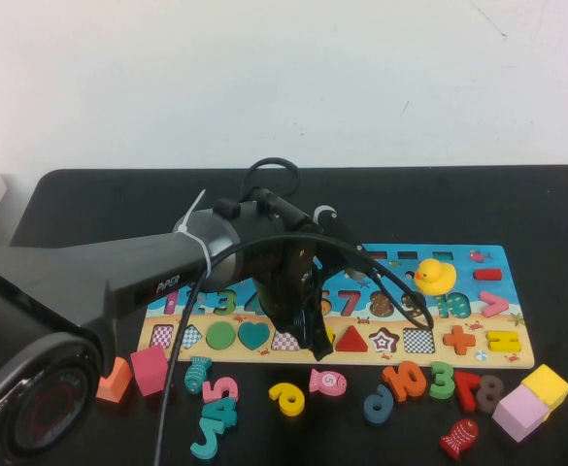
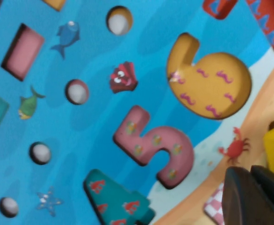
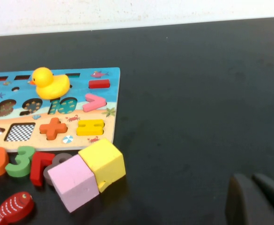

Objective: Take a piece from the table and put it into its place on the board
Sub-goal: Place the "Pentagon" into the hole of the Pentagon

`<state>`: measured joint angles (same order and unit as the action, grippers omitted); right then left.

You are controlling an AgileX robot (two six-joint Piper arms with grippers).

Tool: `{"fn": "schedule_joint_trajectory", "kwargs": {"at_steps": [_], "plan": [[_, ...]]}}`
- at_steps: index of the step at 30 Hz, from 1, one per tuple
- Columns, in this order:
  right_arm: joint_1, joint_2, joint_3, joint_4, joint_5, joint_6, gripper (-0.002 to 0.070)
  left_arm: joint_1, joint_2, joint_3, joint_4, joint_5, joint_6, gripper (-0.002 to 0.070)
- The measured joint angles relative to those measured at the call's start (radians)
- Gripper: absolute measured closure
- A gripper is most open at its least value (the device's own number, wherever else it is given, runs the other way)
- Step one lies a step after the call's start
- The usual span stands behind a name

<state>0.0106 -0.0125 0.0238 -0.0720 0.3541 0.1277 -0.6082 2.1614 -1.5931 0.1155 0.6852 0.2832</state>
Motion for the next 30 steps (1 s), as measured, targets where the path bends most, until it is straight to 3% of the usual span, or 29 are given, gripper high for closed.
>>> {"fn": "schedule_joint_trajectory", "kwargs": {"at_steps": [30], "plan": [[0.000, 0.000, 0.000, 0.000, 0.000, 0.000, 0.0657, -0.022, 0.002, 0.000, -0.010, -0.098, 0.002, 0.0676]]}}
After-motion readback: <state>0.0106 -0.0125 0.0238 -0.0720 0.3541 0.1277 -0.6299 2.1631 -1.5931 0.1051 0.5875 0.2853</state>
